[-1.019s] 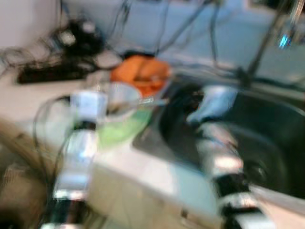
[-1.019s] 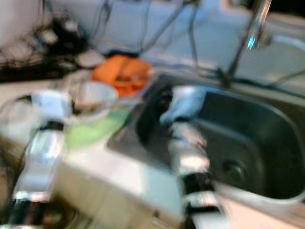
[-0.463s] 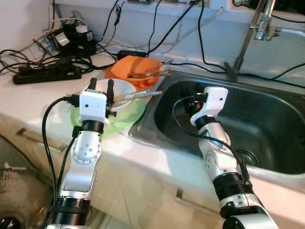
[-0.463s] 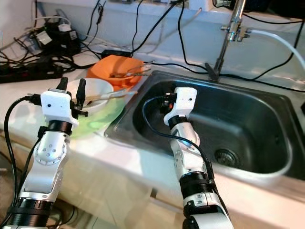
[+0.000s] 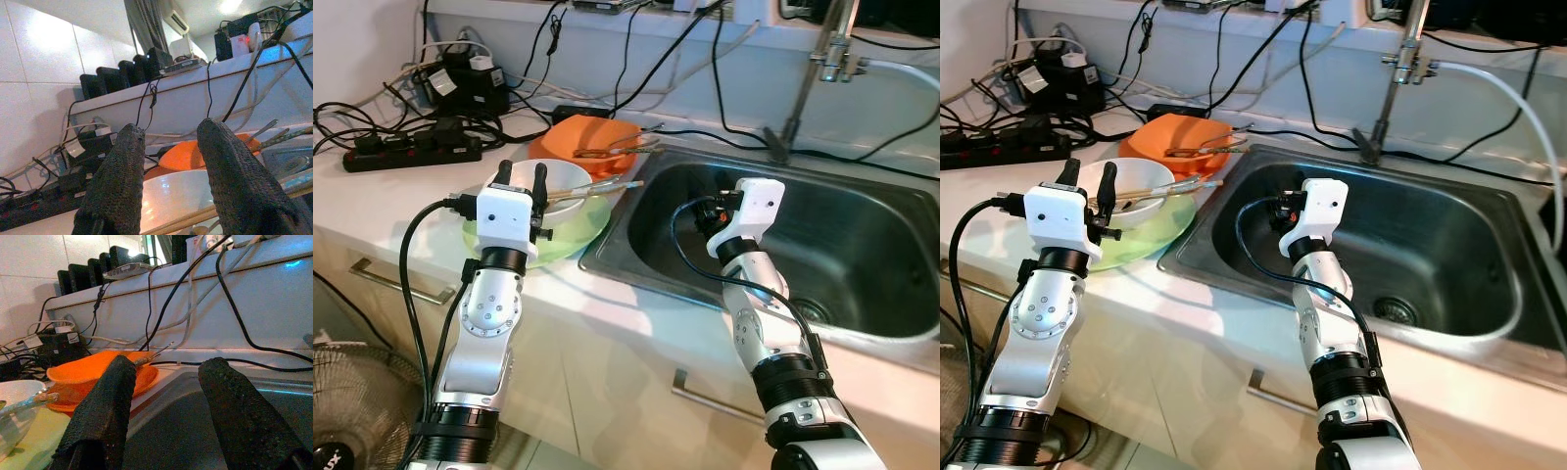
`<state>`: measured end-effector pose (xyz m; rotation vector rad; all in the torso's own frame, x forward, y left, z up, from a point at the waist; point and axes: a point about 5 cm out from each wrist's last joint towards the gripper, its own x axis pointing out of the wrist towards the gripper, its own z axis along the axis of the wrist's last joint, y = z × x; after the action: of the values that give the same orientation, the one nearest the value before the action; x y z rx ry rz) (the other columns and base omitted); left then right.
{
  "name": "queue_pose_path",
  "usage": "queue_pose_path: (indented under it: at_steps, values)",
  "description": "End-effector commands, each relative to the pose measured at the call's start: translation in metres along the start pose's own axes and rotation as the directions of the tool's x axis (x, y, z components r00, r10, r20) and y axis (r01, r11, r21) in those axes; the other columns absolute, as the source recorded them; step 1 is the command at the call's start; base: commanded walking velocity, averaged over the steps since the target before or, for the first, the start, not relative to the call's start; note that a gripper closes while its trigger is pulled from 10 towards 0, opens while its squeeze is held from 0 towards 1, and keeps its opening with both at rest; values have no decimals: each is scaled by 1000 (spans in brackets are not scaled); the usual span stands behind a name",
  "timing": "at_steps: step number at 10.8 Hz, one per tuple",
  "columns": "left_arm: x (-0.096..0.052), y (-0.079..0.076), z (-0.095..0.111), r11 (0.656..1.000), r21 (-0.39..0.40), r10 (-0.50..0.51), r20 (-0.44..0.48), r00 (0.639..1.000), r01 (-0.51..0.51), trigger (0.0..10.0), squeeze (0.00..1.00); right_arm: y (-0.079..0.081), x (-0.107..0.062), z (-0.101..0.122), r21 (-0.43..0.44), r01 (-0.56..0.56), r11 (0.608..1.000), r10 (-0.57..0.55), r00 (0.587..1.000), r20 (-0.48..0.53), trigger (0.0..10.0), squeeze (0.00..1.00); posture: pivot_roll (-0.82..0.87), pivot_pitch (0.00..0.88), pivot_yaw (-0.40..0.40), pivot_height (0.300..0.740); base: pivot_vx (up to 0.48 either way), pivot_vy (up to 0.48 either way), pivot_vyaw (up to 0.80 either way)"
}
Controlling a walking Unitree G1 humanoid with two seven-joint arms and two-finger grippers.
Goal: Kitchen organization
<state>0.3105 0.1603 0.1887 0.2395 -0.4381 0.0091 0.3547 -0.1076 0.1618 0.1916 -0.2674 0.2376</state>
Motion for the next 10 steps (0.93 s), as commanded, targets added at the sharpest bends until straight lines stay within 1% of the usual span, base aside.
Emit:
queue_pose_path:
  at_steps: [1, 10]
  values:
    - [0, 1, 0, 1000, 5, -7, -6, 1000, 7, 10000, 0, -1, 0, 0, 4, 0, 1000, 0, 1000, -4, 10000, 0, 167, 46, 16, 740, 0, 0, 0]
    - [-1, 1, -2, 1000, 7, -7, -17, 1000, 7, 10000, 0, 0, 0, -1, 5, -6, 1000, 6, 1000, -7, 10000, 0, 168, 42, 15, 740, 0, 0, 0]
